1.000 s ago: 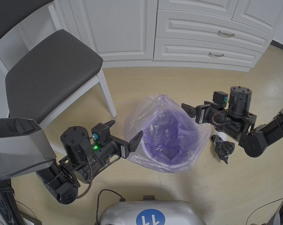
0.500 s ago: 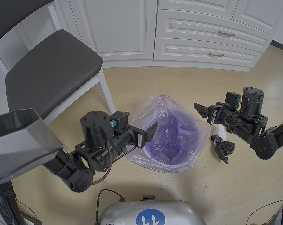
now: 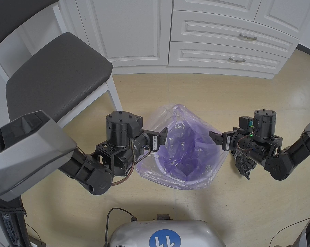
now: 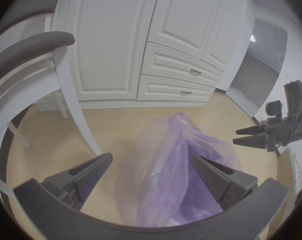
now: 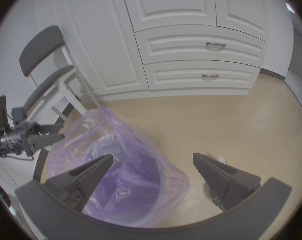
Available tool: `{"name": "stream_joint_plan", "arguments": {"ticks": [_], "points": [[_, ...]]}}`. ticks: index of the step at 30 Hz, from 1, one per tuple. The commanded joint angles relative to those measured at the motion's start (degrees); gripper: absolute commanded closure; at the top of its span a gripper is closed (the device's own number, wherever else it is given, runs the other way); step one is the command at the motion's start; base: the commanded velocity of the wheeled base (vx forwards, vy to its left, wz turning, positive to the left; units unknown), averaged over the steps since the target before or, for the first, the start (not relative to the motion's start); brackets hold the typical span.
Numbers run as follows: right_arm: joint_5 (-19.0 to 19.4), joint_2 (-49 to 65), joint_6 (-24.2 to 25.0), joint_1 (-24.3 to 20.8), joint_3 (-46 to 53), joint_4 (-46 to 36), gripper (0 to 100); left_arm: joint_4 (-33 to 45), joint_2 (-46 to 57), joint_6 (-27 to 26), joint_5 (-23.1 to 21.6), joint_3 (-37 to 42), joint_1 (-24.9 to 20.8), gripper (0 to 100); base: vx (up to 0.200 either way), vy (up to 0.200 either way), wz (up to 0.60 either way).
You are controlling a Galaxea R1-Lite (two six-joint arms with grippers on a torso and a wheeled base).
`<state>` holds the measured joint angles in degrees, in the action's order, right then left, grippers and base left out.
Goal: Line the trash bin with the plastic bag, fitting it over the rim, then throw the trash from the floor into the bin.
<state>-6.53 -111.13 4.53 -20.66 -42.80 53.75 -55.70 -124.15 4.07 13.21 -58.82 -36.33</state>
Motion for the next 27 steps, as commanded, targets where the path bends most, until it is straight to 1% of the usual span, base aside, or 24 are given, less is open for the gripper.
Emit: {"name": "stream_joint_plan", "arguments": {"ticks": [1,2,3,4,5,6,9,10,15,16,17,23,27], "points": [[0.03,-4.71,-1.72,0.89,0.00,-0.22,0,-0.29,-1.18,-0.29,2.43,0.28,0.29,0,0.000,0.000,0.00],[0.03,-6.56,-2.86,1.85,-0.44,-0.05,0,-0.55,-1.62,-1.17,4.28,0.46,0.73,0,0.000,0.000,0.00],[0.03,-6.56,-2.86,1.85,-0.44,-0.05,0,-0.73,-2.15,-1.70,4.54,0.37,1.08,0,0.000,0.000,0.00],[0.03,-7.52,-4.10,3.00,-0.53,-0.14,0,-0.73,-2.59,-2.05,4.54,0.20,1.35,0,0.000,0.000,0.00],[0.03,-7.52,-4.10,3.00,-0.53,-0.14,0,-0.73,-2.59,-2.05,4.54,0.20,1.35,0,0.000,0.000,0.00],[0.03,-7.52,-5.85,4.58,-0.35,-0.22,0,-0.99,-3.64,-2.58,4.63,-0.33,2.05,0,0.000,0.000,0.00],[0.03,-6.47,-8.49,6.60,0.61,-0.49,0,-1.08,-4.96,-2.67,4.63,-1.12,2.93,0,0.000,0.000,0.00],[0.03,-6.47,-8.49,6.60,0.61,-0.49,0,-1.08,-4.96,-2.67,4.63,-1.12,2.93,0,0.000,0.000,0.00],[0.21,-5.77,-18.16,11.26,4.22,-0.66,0,-1.08,-7.51,-2.58,4.72,-3.85,4.51,0,0.000,0.000,0.00],[0.21,-5.77,-18.60,11.43,4.31,-0.66,0,-1.08,-7.69,-2.58,4.72,-4.02,4.60,0,0.000,0.000,0.00],[0.21,-6.38,-20.09,12.31,4.39,-0.66,0,-1.08,-8.48,-2.49,4.72,-4.90,5.04,0,0.000,0.000,0.00],[0.21,-10.07,-20.36,13.98,3.07,-0.75,0,-1.34,-11.03,-2.14,4.72,-8.33,6.27,0,0.000,0.000,0.00],[0.29,-10.95,-20.88,14.69,2.90,-0.84,0,-3.89,-14.45,-2.14,4.89,-11.49,7.32,0,0.000,0.000,0.00]]}}
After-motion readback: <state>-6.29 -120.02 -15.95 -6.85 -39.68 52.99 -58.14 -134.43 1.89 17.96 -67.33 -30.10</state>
